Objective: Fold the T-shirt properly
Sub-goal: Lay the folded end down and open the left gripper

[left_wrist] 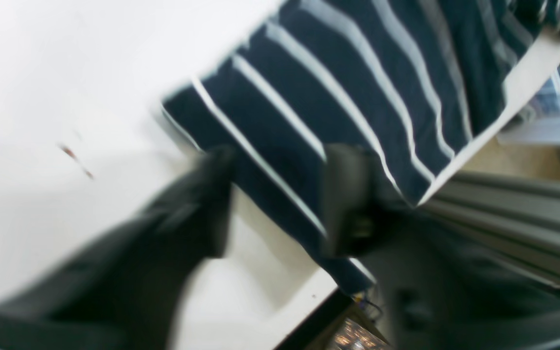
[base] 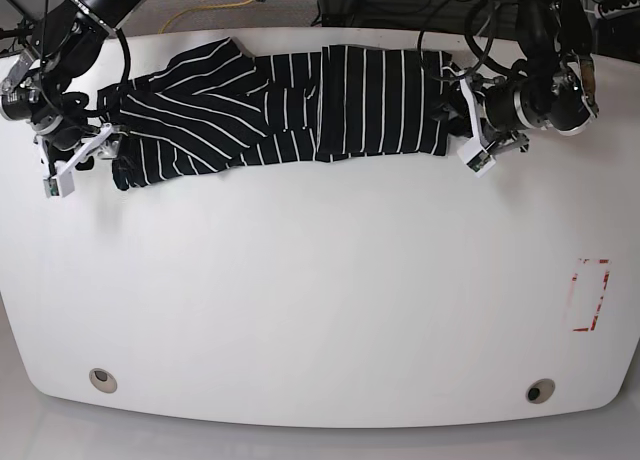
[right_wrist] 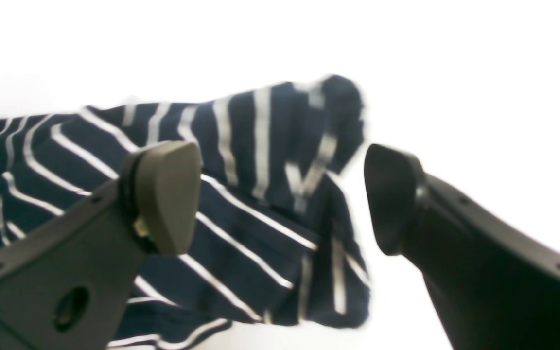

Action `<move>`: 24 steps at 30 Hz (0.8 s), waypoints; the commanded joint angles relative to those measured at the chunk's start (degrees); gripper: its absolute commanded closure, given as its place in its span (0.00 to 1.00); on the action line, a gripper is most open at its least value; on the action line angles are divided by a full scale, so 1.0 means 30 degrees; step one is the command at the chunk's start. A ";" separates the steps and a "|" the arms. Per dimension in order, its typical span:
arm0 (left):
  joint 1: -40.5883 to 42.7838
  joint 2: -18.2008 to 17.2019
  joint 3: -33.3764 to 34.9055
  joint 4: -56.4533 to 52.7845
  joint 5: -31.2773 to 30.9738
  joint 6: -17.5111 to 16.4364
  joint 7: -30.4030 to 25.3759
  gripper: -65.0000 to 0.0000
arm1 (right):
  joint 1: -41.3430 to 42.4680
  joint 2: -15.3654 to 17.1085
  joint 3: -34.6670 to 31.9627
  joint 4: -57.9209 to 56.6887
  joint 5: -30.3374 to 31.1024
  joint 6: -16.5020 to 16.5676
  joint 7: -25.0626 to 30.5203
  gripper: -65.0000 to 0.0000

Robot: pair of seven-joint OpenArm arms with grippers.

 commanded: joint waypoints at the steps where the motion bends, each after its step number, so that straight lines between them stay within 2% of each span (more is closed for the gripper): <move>1: -0.0178 -0.0026 -0.0033 -0.0372 -0.0370 -0.0026 -0.0288 0.90 | 0.0512 0.0834 0.0684 -0.0898 0.0298 0.0019 0.0156 0.19; 3: -0.0178 0.0004 -0.0033 -0.0958 -0.0341 -0.0026 -0.0317 0.96 | 0.0570 0.1186 0.1036 -0.1689 0.0298 0.0019 0.0156 0.20; 13: -0.0208 -0.0084 0.0788 -0.3156 -0.0370 -0.0026 -0.1665 0.96 | 0.1362 0.2153 0.2003 -0.6231 0.0298 0.0019 0.0391 0.20; 20: -0.0618 -0.0113 0.0875 -0.4386 -0.0370 -0.0026 -0.1753 0.96 | 0.1450 0.1948 0.1885 -0.7960 0.0298 0.0019 0.0830 0.20; 24: -0.0970 -0.0143 0.0846 -0.5060 -0.0341 -0.0026 -0.1782 0.96 | 0.0981 0.1157 0.1329 -0.7901 0.0474 0.0019 0.0801 0.20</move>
